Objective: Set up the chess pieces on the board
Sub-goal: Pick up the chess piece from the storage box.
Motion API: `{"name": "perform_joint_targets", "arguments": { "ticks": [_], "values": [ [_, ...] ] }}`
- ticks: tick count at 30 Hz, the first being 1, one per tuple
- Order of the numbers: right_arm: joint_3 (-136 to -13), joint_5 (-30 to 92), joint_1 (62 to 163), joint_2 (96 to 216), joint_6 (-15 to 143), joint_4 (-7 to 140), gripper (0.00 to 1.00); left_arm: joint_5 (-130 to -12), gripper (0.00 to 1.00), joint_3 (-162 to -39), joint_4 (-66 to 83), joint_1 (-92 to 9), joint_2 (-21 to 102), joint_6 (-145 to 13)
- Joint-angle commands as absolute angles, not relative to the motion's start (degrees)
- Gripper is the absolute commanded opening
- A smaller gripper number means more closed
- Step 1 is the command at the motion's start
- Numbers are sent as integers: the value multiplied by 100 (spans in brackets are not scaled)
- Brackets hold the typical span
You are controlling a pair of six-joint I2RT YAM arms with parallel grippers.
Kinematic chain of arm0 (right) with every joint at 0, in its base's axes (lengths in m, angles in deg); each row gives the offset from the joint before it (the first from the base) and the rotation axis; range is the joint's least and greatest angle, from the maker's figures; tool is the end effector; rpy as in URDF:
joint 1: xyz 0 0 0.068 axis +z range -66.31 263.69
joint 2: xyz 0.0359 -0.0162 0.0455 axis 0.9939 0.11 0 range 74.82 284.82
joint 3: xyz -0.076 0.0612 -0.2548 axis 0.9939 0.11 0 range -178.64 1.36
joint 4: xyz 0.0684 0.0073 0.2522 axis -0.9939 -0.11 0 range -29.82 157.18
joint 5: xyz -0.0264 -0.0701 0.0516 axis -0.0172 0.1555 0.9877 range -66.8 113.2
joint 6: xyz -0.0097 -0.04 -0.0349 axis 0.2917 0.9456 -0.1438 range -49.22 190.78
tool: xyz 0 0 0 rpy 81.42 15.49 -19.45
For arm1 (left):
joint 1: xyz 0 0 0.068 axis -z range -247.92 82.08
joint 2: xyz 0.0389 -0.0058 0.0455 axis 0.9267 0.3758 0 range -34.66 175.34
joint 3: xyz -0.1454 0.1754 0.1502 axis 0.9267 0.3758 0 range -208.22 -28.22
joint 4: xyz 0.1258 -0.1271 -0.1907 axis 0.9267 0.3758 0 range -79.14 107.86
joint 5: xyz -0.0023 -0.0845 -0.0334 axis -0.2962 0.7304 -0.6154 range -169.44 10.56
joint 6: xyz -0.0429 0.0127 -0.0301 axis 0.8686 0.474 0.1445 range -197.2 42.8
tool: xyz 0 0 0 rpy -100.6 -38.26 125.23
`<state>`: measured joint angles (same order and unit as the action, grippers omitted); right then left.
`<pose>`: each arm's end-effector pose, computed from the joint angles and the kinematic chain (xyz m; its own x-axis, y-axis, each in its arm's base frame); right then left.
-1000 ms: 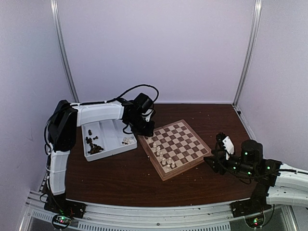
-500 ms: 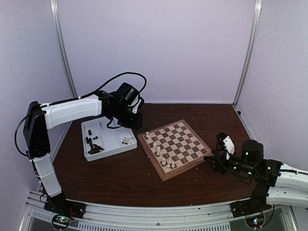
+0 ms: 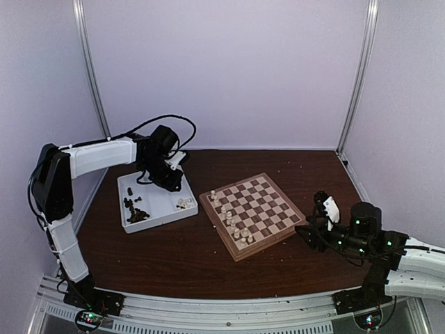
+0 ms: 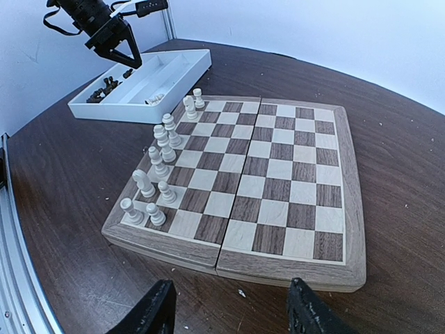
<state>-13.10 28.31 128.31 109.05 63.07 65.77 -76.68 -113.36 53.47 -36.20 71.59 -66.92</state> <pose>0.1079 0.1109 0.1961 -0.3565 -0.1643 -0.9197 -0.7174 0.6787 0.1568 0.3330 -0.2079 0.2365 -0.8474 0.3143 -0.4279 0.3986 0.9091 -0.1215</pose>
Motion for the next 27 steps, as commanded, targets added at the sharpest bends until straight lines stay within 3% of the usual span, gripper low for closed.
{"name": "perform_joint_targets", "arguments": {
  "ticks": [1,12,20,27],
  "values": [
    [-1261,2854,12815,10933,6339,6706,56,-7858,19,-11710,5587,-3611,7493,-7351],
    [-1252,2837,12813,10909,6331,6707,56,-7857,25,-12037,5266,-3615,8194,-7948],
    [-1270,2852,12810,10984,6339,6705,56,-7856,37,-12236,5054,-3611,8612,-8183],
    [-1270,2837,12808,10969,6339,6704,56,-7856,34,-12478,5170,-3611,9061,-8518]
  ]
}}
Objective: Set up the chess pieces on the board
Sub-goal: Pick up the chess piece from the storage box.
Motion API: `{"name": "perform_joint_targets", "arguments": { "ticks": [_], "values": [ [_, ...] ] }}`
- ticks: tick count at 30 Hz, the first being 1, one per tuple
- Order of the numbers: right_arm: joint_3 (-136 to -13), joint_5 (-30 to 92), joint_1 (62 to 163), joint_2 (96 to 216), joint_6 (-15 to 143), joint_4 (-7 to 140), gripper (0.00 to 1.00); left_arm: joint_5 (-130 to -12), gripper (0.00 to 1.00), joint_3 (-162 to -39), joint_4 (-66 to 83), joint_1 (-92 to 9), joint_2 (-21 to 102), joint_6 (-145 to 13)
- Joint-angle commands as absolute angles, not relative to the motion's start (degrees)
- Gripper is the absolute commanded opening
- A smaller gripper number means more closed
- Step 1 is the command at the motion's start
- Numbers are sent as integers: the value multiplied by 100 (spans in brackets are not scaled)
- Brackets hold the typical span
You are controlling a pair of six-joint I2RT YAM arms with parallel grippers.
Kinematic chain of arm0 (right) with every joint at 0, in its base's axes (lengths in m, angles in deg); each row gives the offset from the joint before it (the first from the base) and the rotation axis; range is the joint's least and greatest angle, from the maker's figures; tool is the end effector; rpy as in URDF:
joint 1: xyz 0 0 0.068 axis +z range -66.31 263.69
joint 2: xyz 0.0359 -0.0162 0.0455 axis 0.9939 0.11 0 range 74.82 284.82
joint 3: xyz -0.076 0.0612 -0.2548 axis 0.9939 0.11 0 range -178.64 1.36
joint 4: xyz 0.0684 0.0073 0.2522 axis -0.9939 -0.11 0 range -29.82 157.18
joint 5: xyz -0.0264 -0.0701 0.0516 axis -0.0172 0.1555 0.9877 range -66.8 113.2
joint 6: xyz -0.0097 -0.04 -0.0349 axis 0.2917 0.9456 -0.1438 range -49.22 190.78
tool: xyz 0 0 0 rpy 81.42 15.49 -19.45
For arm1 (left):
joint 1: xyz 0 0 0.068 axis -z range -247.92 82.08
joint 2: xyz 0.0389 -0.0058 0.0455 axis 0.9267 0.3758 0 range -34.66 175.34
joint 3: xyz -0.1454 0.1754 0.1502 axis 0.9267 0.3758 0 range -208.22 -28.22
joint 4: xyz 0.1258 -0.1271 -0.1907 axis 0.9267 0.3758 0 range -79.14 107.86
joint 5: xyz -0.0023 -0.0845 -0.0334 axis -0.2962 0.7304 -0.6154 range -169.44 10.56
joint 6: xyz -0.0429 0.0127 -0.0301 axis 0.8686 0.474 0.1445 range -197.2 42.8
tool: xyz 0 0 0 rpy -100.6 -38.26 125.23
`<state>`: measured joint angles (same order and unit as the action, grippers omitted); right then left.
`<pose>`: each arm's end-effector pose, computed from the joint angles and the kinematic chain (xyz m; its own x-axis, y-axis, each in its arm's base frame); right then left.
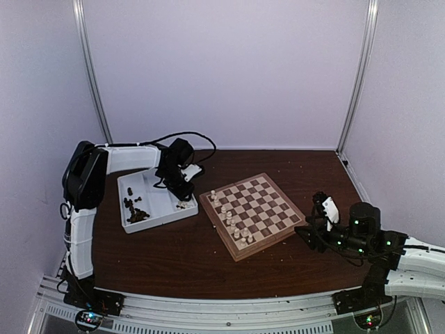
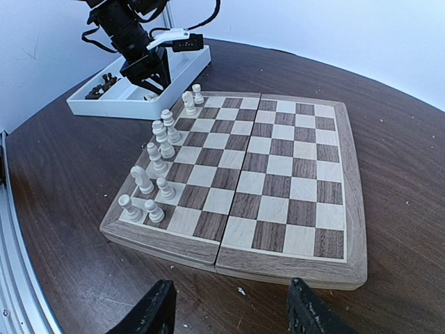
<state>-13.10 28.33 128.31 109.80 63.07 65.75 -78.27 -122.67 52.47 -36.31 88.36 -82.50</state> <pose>0.1087 0.1116 0.1943 -0.3653 -0.1730 -0.9147 -0.7162 0.6800 0.1574 0.3785 -0.2338 0.1673 -0.7487 0.5694 -0.3394 0.6017 0.7986 0.0122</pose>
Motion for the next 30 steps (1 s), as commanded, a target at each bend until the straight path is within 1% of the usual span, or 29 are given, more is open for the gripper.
{"name": "perform_joint_targets", "arguments": {
  "ticks": [1,6,11,14,17,23,25,30],
  "values": [
    [-1270,2831,12815,10971,6339,6708,56,-7999,34,-12476,5157,-3611,9092,-8515],
    [-1279,2839,12815,11006,6340,6704,56,-8105,34,-12730,5204,-3611,9347,-8526],
    [-1279,2824,12814,10998,6342,6708,56,-8038,30,-12989,5331,-3611,9535,-8475],
    [-1279,2825,12816,11004,6342,6704,56,-7955,25,-12987,5331,-3611,9503,-8450],
    [-1279,2822,12814,11015,6348,6704,56,-7945,19,-12959,5331,-3611,9428,-8383],
    [-1286,2821,12811,11031,6346,6703,56,-7944,12,-12770,5299,-3611,8947,-7949],
    [-1288,2831,12812,11040,6353,6706,56,-7944,12,-12623,5260,-3611,8662,-7748],
    [-1413,2892,12816,11119,6330,6663,57,-7981,12,-12140,5110,-3611,7787,-6682]
  ]
}}
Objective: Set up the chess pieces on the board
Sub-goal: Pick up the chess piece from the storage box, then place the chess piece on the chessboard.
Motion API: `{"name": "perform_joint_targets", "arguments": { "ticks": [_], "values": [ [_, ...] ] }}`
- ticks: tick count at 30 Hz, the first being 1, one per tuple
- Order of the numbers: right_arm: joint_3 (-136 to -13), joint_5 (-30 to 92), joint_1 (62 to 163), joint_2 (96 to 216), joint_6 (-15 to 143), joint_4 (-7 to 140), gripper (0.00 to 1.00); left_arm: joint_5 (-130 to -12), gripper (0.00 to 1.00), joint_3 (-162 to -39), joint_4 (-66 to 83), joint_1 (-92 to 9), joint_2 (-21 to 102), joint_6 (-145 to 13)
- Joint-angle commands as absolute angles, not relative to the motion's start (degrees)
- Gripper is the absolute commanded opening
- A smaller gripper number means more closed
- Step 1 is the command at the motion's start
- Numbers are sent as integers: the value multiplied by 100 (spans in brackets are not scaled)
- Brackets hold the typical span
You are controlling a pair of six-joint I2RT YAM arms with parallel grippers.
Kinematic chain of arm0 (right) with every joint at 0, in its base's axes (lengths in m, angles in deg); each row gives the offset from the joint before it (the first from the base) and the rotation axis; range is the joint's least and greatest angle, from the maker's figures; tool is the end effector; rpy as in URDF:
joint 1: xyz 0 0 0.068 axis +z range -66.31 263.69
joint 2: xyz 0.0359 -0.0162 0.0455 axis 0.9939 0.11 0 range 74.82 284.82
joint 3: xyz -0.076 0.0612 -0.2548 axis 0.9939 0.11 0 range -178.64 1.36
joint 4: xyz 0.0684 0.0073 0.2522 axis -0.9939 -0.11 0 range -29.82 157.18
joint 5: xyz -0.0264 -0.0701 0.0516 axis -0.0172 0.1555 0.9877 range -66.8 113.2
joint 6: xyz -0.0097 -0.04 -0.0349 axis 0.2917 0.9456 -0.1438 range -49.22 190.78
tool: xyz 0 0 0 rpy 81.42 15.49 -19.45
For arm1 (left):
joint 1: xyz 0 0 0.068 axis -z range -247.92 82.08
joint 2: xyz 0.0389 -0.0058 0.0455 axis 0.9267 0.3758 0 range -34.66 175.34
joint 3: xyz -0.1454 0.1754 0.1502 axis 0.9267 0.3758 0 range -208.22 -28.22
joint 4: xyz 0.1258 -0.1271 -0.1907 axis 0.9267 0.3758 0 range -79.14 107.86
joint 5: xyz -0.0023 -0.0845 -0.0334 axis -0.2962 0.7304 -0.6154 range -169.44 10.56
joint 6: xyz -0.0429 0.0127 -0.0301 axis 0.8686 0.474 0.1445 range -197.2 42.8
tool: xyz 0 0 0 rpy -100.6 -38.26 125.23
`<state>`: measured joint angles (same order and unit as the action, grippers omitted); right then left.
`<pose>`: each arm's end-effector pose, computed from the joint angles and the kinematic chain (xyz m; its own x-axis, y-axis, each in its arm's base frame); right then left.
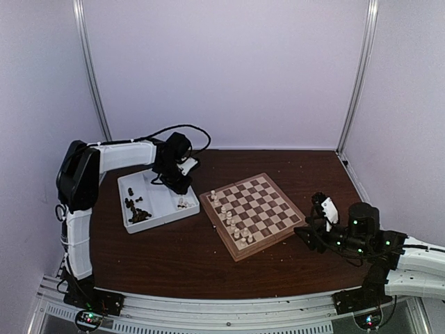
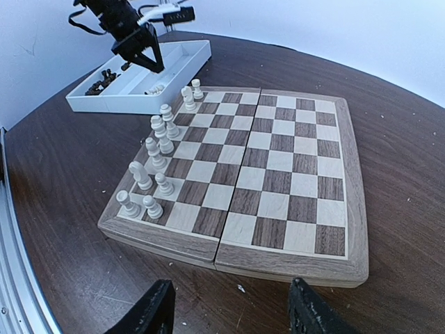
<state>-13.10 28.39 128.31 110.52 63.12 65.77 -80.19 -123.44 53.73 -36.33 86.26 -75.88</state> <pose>0.1094 0.1124 0.1926 -0.3727 -0.1815 -0.9100 -0.7157 0.6804 0.1574 0.3771 -0.2314 0.1858 -0.8046 0.4679 -0.3655 0.5014 0.8652 0.0038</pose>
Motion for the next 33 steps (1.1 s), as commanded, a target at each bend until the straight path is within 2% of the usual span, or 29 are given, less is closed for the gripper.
{"name": "perform_joint_targets", "arguments": {
  "ticks": [1,8,15,23,27,33],
  "values": [
    [-1515,2903,12815,11172,6300,6592,57,-7988,12,-12093,5142,-3611,7629,-6406],
    [-2436,3257,12848,11918,6075,6703,57,-6877,13,-11376,4456,-3598,6612,-4588],
    [-3499,3375,13256,13080,6110,7156,56,-5690,14,-10344,2181,-3171,5811,-2659],
    [-3896,3381,13412,13764,5938,8150,56,-5640,14,-9913,522,-2564,5923,-987],
    [-3935,3294,13466,13900,5968,8452,56,-5956,15,-10058,441,-2182,5963,-735],
    [-3806,2881,13625,13931,6197,8908,56,-6435,16,-9787,-698,-1609,6129,134]
  ]
}}
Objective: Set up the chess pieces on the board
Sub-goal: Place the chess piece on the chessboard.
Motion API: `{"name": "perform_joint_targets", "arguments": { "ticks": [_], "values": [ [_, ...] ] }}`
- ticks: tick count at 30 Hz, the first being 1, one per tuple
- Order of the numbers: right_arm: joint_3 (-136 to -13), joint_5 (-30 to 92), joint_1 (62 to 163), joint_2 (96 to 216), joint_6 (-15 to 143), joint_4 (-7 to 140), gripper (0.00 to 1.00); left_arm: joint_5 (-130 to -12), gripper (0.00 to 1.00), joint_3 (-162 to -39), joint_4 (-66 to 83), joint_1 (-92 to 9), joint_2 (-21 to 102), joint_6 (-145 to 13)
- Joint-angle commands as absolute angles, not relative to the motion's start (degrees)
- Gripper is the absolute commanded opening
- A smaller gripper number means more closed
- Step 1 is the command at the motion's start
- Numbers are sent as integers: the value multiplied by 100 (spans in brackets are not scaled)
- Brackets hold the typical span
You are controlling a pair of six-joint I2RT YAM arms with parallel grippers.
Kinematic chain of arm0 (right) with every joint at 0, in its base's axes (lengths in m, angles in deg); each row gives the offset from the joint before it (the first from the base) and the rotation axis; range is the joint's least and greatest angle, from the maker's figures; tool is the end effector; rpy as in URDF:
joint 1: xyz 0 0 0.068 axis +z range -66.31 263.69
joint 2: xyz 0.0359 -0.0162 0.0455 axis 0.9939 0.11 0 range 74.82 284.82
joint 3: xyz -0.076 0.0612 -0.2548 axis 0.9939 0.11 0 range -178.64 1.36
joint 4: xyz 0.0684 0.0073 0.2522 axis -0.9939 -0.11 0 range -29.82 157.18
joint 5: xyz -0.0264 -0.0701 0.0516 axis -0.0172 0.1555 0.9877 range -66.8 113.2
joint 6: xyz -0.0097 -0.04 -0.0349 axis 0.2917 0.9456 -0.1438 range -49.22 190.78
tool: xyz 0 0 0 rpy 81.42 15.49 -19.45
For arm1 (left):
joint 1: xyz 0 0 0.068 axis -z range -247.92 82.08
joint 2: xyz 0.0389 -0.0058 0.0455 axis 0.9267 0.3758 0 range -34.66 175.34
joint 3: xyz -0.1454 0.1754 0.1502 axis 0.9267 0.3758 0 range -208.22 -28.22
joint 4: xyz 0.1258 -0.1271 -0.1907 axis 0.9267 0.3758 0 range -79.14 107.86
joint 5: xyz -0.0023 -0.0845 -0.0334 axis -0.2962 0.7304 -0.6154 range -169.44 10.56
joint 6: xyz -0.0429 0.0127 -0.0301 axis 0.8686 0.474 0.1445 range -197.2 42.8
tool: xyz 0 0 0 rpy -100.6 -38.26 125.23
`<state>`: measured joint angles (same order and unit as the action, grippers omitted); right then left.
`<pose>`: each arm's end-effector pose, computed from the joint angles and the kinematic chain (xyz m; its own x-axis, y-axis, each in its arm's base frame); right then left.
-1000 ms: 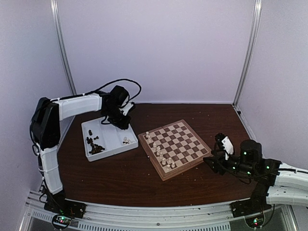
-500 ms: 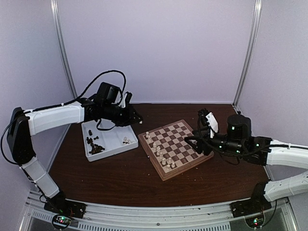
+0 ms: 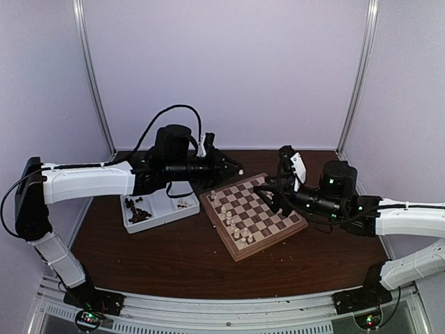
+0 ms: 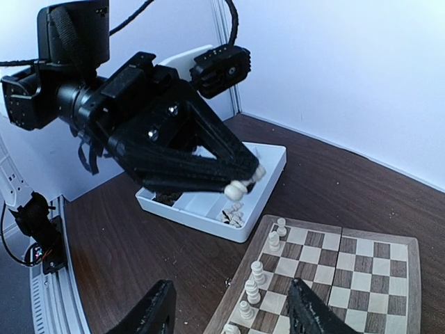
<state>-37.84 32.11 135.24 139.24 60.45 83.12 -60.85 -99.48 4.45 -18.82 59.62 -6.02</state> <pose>0.1581 0.2079 0.2839 -0.2543 -0.0357 -0.9665 -0.8367 0.5092 0.2014 0.2480 -0.3037 0.3054 -0.9278 -0.2990 -0.2229 0.1186 0.3302 -0.9364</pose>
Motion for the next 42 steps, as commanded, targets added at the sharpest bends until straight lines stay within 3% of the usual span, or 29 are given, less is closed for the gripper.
{"name": "perform_joint_targets", "arguments": {
  "ticks": [1,8,13,23,42],
  "values": [
    [-3780,2829,13639,13932,6244,8978,56,-6451,16,-9783,-857,-1544,6202,240],
    [-3788,2596,13661,14016,6520,8842,56,-6257,15,-9921,-1714,-1311,6709,652],
    [-3561,2041,13662,13876,6481,8917,52,-6312,15,-9824,-1815,-1275,6700,657],
    [-3468,2110,13659,14003,6493,8919,52,-6231,16,-9800,-1853,-1246,6673,665],
    [-3476,2176,13660,14103,6413,9160,36,-6289,17,-9621,-1803,-1058,6579,608]
  ]
}}
